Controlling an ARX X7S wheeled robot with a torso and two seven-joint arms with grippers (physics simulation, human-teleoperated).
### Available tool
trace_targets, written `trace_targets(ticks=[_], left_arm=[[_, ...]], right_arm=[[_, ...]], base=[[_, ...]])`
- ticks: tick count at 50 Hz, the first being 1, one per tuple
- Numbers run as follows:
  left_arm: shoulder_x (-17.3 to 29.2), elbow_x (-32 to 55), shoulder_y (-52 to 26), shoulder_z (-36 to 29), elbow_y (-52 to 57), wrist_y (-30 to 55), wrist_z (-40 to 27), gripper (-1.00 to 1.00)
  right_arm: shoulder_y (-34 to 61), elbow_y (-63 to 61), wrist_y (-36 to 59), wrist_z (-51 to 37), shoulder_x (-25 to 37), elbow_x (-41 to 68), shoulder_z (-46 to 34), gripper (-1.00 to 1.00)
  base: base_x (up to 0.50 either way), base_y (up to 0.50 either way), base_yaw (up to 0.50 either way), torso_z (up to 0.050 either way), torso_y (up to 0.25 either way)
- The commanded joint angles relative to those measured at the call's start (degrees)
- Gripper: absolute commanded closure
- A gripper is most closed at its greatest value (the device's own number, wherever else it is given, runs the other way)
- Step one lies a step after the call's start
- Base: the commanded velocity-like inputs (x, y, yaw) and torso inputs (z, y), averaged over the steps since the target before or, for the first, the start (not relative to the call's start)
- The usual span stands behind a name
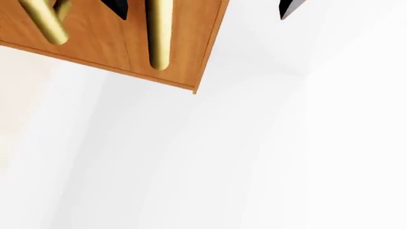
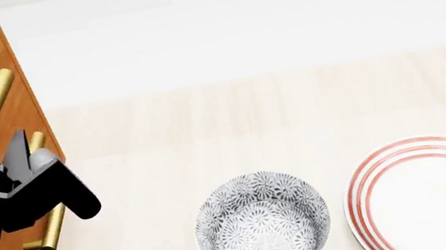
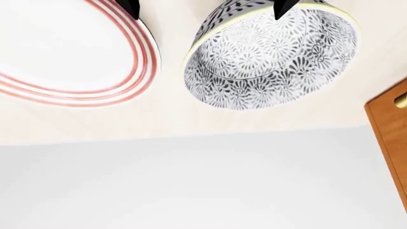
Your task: Open the top drawer of the cabinet.
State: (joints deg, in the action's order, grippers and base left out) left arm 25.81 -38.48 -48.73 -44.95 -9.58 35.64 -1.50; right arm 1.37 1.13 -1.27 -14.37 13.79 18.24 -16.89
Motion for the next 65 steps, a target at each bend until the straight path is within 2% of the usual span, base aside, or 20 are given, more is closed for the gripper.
trace_targets(ticks=[1, 46, 65], left_arm=[[-0.8, -1.0, -0.3, 0.5, -2.7, -0.5, 1.0, -1.00], [-1.3, -2.6, -1.5, -1.5, -10.6, -1.4, -1.7, -1.00], [-3.0, -1.9, -3.5, -1.0, -15.7, -2.7, -4.3, -1.00]], right_arm=[[0.1, 0.6, -0.2, 1.1, -0.9, -0.7, 0.9, -1.00], [0.5, 1.0, 0.3, 0.6, -0.3, 0.8, 0.1, -1.00], [0.6, 1.1, 0.6, 0.4, -0.1, 1.7, -0.2, -1.00]], base=[[0.00, 0.00, 0.00, 0.000, 0.000], [0.00, 0.00, 0.00, 0.000, 0.000], [0.00, 0.00, 0.00, 0.000, 0.000]])
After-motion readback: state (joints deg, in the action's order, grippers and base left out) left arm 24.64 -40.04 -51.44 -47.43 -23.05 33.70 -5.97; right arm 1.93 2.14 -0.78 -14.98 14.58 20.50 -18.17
